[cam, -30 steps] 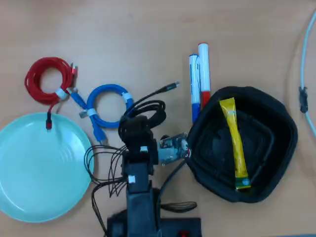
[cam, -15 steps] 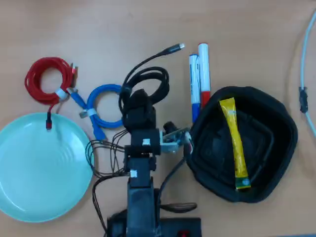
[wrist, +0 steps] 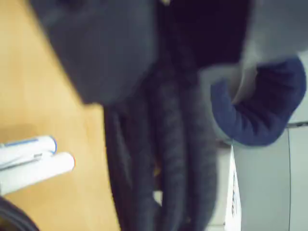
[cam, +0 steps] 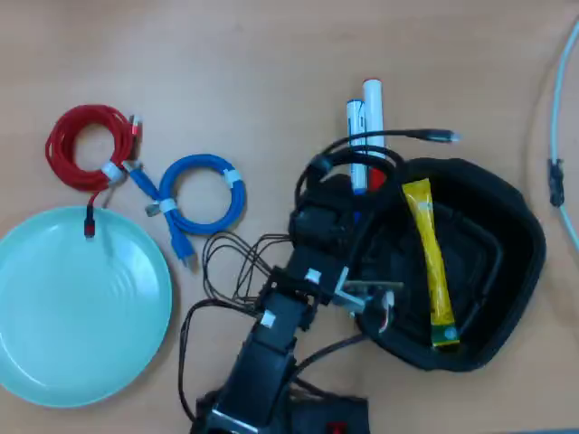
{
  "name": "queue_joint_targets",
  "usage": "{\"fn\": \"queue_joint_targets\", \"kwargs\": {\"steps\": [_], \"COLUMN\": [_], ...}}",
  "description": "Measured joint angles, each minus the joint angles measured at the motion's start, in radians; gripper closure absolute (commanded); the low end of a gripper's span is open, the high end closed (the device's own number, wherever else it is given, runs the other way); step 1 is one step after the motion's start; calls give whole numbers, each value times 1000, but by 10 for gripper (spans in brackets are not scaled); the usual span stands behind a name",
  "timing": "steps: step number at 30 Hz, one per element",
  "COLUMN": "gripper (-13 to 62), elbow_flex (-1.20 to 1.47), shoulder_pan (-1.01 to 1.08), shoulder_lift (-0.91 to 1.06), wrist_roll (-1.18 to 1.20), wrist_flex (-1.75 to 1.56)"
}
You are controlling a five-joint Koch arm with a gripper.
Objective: Put a black charging cable in a black bowl and put a red charging cable in a green bowl
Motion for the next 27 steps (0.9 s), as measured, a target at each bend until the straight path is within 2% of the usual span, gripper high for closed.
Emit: {"fn": "queue_joint_targets", "kwargs": {"steps": [15,20,27], "gripper": [558,557,557], "elbow_flex": [5,127,138], "shoulder_pan": [291,388,466], "shoulder_lift": [0,-8,-189], "wrist_roll": [0,0,0], "wrist_flex": [-5,-31,-32]}}
